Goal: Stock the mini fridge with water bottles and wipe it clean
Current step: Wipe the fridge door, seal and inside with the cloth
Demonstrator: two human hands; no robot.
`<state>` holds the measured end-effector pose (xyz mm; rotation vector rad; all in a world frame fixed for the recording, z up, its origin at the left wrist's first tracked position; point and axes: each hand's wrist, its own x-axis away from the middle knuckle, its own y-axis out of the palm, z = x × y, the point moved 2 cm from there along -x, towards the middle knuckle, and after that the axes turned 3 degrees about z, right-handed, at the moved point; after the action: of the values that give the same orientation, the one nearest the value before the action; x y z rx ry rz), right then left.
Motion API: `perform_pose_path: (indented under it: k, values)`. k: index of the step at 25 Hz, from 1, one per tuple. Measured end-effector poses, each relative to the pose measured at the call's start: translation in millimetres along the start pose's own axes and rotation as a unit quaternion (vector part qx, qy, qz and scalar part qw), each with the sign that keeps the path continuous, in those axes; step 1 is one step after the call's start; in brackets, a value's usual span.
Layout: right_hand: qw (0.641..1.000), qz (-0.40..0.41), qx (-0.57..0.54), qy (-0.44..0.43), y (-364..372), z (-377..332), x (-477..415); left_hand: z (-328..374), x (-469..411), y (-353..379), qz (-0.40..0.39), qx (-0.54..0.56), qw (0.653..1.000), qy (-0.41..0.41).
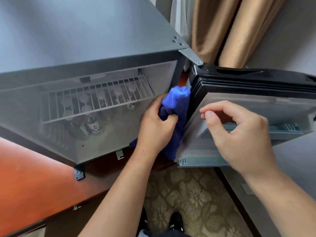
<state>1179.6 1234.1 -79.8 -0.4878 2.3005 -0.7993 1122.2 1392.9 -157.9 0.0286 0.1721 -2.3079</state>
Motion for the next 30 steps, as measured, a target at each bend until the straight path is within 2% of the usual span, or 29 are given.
perform_pose_path:
  k: [4, 8, 11, 17, 20, 30]
  values:
    - [0.996, -0.017, 0.038, 0.083, 10.9, 10.7, -7.1, -33.8, 7.7, 5.0, -0.023, -0.032, 0.995, -0.097]
    - [0.991, -0.017, 0.069, 0.110, 19.5, 12.6, -10.5, -41.4, 11.7, 0.6, -0.053, -0.048, 0.991, -0.115]
    - [0.990, -0.019, 0.098, 0.095, 25.9, 12.0, -11.2, -20.3, 12.1, -2.0, -0.043, -0.021, 0.997, -0.062]
    - [0.991, -0.010, 0.089, 0.099, 28.3, 11.3, -11.7, 42.3, 3.4, -8.2, -0.008, 0.075, 0.992, 0.105]
    - [0.992, -0.012, 0.085, 0.094, 28.5, 11.1, -10.6, 47.9, -0.2, -5.7, -0.003, 0.085, 0.988, 0.128]
    - [0.993, 0.007, 0.091, 0.074, 36.3, 15.4, -3.5, -36.1, 0.2, 4.2, -0.037, 0.032, 0.999, -0.016]
